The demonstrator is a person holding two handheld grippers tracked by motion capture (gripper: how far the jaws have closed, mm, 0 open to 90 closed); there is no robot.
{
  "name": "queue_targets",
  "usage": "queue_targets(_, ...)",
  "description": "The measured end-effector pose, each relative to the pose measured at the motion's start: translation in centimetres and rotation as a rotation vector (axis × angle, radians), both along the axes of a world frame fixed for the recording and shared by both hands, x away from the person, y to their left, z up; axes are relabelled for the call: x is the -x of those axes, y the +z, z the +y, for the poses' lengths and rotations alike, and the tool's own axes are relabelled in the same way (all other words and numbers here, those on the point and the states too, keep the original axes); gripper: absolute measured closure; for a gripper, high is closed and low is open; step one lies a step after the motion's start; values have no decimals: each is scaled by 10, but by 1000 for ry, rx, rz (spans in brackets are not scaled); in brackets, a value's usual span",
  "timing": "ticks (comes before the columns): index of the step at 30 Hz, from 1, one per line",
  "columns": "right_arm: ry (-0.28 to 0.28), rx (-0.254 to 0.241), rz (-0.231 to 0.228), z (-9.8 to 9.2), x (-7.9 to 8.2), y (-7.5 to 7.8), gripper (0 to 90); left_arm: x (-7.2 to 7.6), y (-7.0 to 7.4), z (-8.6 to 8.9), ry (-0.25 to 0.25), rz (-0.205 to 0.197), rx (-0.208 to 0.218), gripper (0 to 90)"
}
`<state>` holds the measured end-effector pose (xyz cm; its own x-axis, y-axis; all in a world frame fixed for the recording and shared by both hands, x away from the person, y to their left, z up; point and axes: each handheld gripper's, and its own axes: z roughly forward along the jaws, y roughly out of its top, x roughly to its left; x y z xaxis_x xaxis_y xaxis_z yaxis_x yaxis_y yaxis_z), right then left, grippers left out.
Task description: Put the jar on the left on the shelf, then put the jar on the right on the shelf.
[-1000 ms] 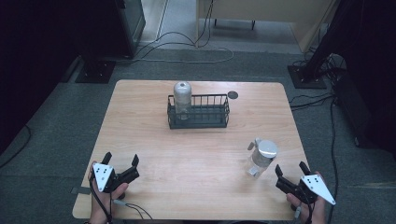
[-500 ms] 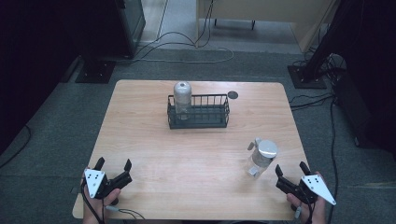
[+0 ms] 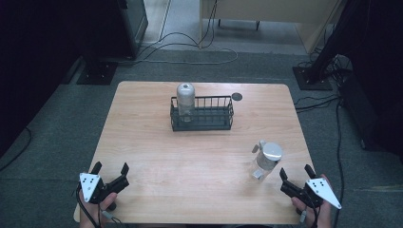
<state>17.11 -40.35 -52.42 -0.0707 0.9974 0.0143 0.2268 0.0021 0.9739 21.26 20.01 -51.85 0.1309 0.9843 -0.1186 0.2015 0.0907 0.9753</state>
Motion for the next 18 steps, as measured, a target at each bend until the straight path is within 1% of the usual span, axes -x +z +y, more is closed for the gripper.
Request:
queue_targets(3,-1,-2,1,0,0,0,91,0,0,0,-4,3,-2,36)
queue_targets(5,-5,5,12,0,0,0,92,0,0,1,-5,6,3,36)
queue_targets(7,9,20,10,3,2,3,92,-1,0,1,-3,7,7,36)
queue_targets(9,19,20,-4,5,3,7,92,-1,0,1,-2,7,9,36)
queue_targets(12,24,7,-7,7,5,10,92,-1,0,1,-7,10,3,36)
queue_targets(18,52,-12,-20,12,8,17,92,0,0,1,-6,8,11,36)
